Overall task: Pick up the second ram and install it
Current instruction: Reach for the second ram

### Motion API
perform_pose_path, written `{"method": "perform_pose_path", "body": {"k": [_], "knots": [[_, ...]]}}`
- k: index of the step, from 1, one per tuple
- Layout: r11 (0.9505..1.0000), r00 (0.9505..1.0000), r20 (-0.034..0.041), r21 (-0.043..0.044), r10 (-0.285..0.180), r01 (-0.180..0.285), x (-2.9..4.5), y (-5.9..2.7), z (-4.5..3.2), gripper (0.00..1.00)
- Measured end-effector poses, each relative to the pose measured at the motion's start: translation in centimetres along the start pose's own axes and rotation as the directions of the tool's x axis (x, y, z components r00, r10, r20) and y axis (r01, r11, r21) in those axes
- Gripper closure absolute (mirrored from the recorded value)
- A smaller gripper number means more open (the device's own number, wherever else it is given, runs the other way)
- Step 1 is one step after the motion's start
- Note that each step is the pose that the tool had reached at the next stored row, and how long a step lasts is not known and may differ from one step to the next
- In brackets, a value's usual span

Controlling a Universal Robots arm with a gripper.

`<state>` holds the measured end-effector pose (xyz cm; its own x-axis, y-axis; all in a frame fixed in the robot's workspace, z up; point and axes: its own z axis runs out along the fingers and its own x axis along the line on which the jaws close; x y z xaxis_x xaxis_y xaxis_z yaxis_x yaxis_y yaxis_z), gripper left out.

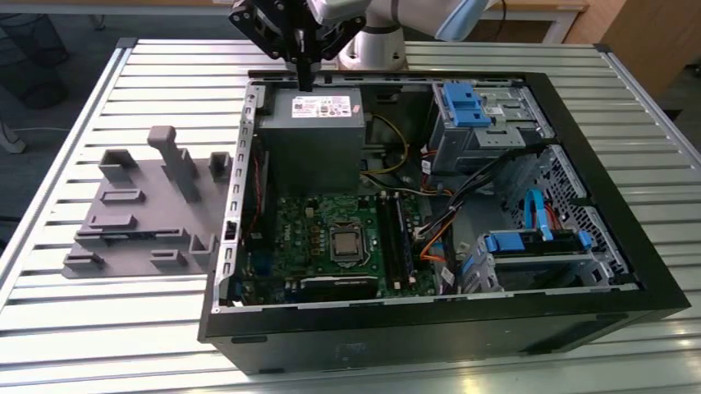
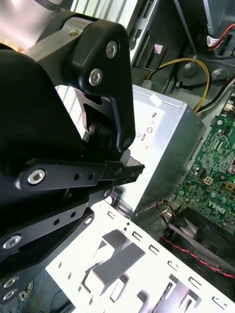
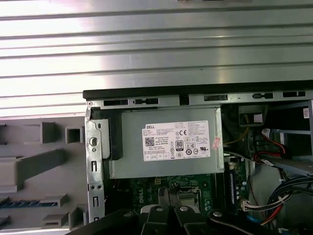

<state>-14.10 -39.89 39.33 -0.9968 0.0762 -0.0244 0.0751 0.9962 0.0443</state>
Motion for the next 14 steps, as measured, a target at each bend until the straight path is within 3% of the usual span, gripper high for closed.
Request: {"method": "perform_pose_path", "body": {"k": [8,14], "knots": [[1.0,1.0,0.0,-0.0001,0.0,0.0,0.72,-0.05,-0.01,0.89],[1.0,1.0,0.0,0.0,0.0,0.0,0.84,-0.06,-0.02,0.89]]}}
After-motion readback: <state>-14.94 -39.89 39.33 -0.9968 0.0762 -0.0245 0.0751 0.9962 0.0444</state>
